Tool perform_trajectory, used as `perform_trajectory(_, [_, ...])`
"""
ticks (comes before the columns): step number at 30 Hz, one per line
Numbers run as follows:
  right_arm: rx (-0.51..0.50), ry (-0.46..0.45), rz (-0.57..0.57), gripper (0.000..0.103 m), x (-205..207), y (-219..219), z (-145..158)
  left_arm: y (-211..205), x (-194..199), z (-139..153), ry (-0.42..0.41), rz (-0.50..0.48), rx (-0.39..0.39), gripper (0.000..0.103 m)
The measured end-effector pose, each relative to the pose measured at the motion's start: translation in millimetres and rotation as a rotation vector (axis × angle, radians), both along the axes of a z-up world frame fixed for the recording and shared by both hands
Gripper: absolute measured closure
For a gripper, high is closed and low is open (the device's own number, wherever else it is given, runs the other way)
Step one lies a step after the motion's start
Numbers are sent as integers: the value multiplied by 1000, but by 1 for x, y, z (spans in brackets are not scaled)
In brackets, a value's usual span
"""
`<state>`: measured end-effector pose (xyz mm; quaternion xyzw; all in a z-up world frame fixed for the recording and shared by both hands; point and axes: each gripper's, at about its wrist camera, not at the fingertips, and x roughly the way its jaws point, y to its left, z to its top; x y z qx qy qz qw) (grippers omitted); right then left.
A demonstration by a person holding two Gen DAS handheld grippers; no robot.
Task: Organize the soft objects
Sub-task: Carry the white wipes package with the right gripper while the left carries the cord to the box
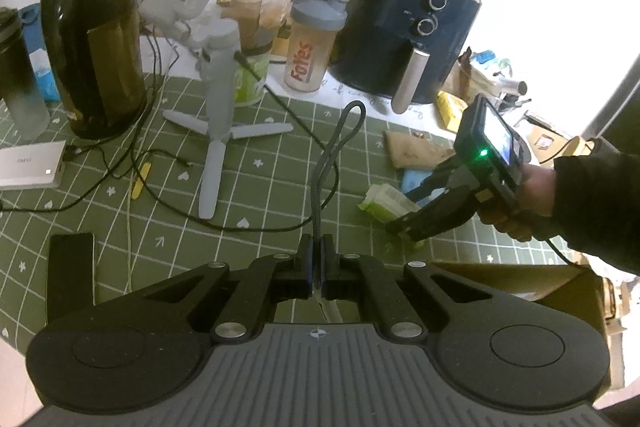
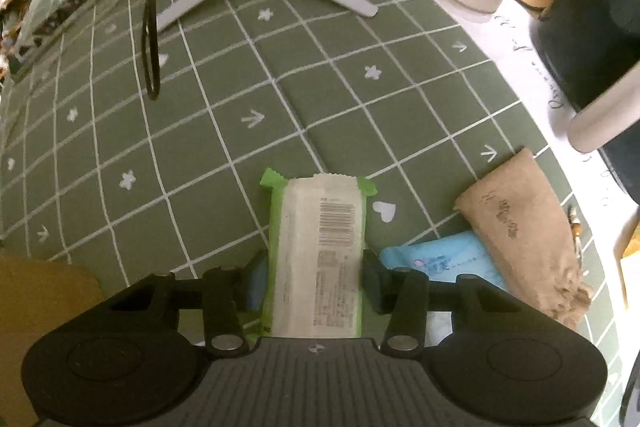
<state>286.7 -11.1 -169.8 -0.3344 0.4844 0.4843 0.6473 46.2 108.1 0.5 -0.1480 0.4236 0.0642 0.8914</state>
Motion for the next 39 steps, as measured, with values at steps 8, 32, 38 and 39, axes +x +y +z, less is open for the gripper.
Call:
perform_trajectory(8, [66,-20,-69,53,9,-24,46,-7,9,21,-48,-40,4,99])
perform_trajectory(32, [324,-47,-420,53,-54,-141,171,-32,29,45,-57,-208,-218,99])
perform_trajectory(38, [353,-33,-509,53,-81,-165,174,-43,25,30,-10,-243,-280,99])
perform_trajectory(39, [359,-28,-525,53,-85,-168,174,-45,24,28,-3,-250,-286,99])
